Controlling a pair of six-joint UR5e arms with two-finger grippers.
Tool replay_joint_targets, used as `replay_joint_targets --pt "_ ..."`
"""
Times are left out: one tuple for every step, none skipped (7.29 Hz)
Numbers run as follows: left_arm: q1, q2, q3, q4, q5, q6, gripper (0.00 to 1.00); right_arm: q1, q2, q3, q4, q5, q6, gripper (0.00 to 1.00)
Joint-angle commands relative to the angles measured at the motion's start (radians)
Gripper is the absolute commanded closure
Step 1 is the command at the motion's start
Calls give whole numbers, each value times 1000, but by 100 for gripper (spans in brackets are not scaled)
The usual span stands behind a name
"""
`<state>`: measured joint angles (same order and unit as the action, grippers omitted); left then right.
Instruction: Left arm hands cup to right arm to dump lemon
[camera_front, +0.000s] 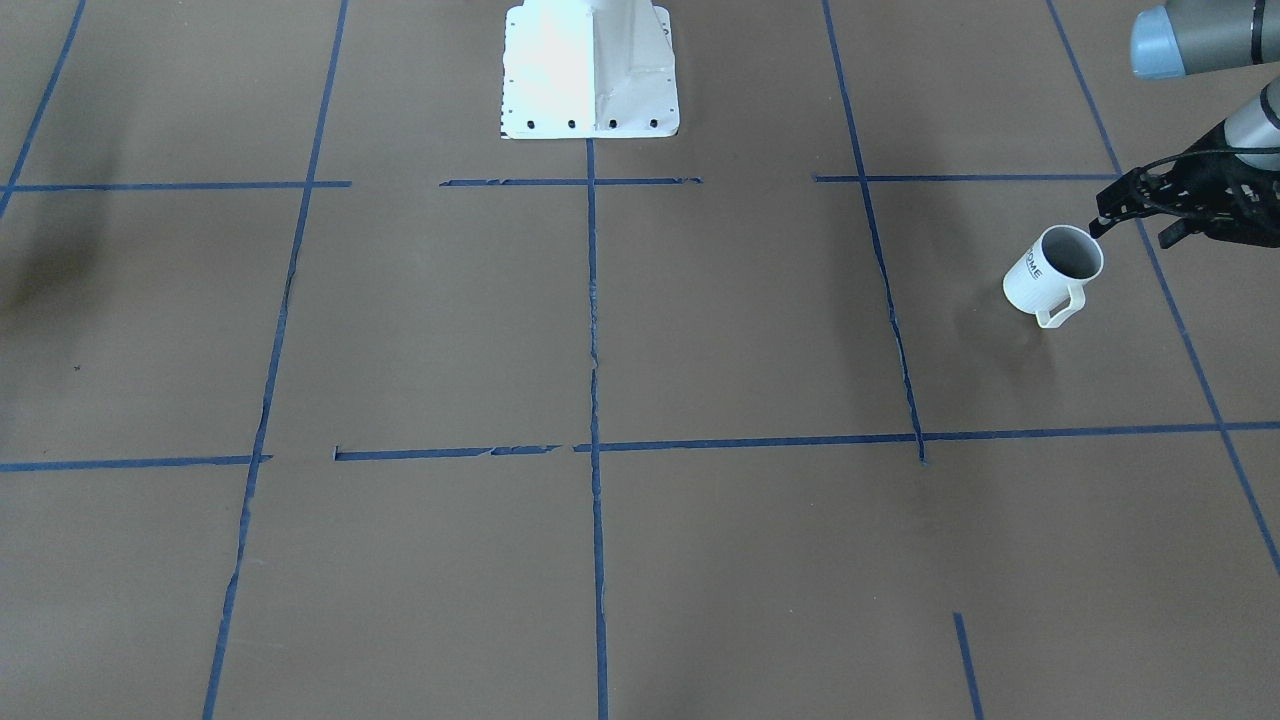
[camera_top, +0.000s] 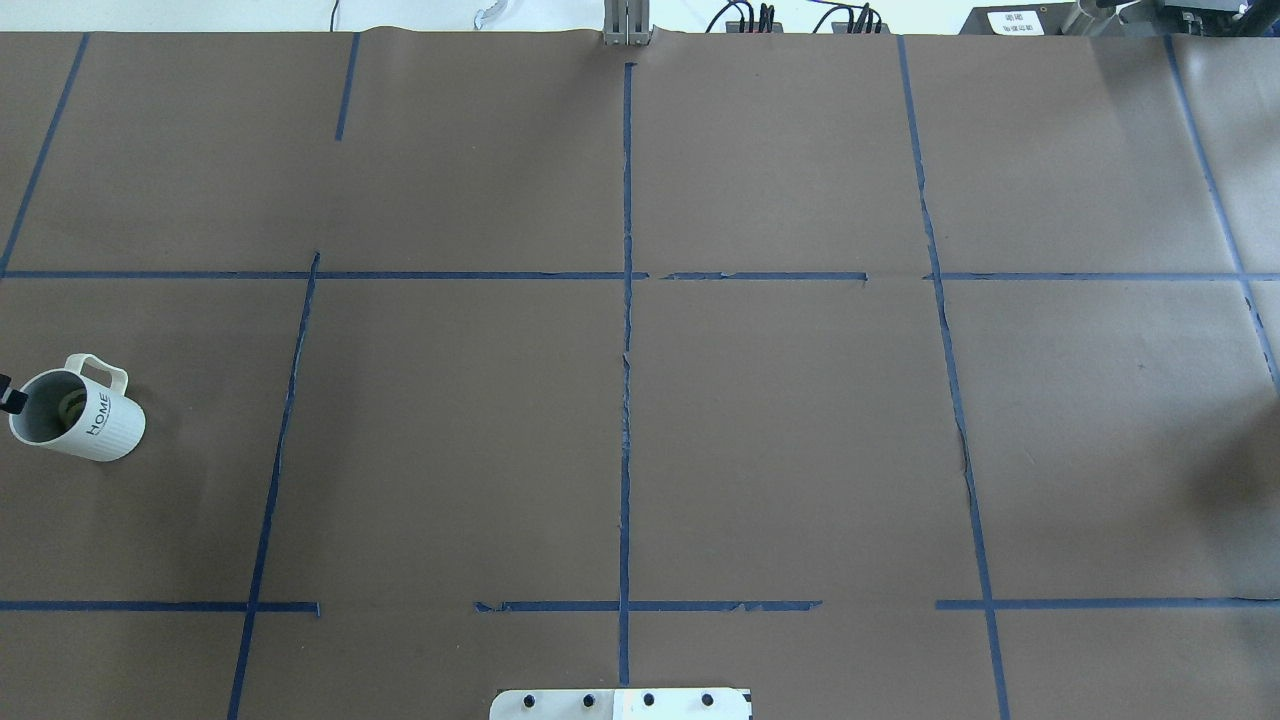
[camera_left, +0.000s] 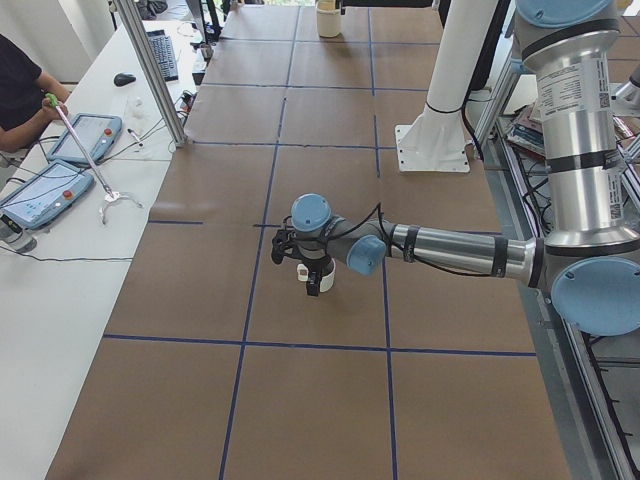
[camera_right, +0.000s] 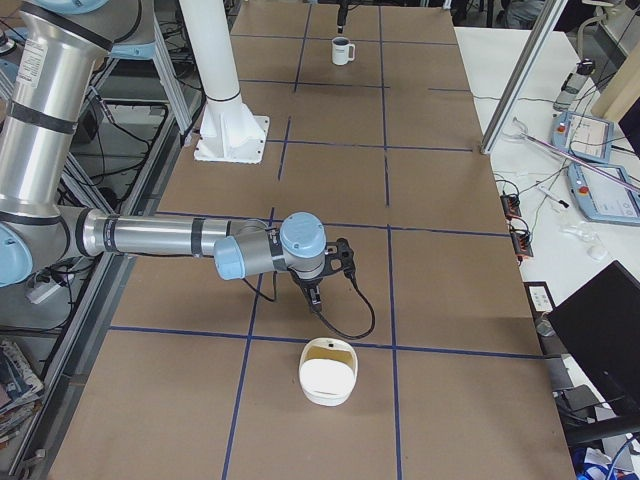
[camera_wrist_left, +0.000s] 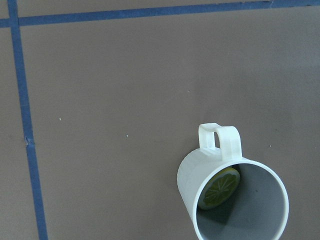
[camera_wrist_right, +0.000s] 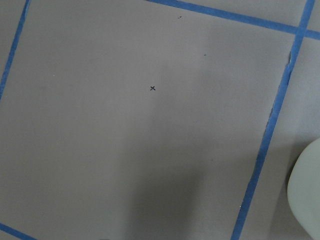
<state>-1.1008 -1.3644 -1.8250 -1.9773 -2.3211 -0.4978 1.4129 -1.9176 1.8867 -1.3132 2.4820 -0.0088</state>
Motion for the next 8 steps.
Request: replay_joint_targets --pt "44 -2 32 -23 19 -18 0 -6 0 0 2 3 36 0" --pt "61 -21 47 -23 20 -18 1 -11 0 0 2 5 36 0" --pt "62 -34 62 -21 19 -19 10 -14 0 0 2 5 36 0" --pt "62 -54 91 -21 17 -30 29 -14 0 0 2 5 38 0" --pt "62 -73 105 -21 17 -39 67 -14 0 0 2 5 38 0" --pt "61 -73 99 -21 11 -48 96 -14 0 0 2 5 38 0" --pt "61 -76 76 -14 15 -105 100 -14 0 2 3 5 39 0" --pt "58 -81 38 -8 19 -126 100 -28 6 21 12 5 52 0"
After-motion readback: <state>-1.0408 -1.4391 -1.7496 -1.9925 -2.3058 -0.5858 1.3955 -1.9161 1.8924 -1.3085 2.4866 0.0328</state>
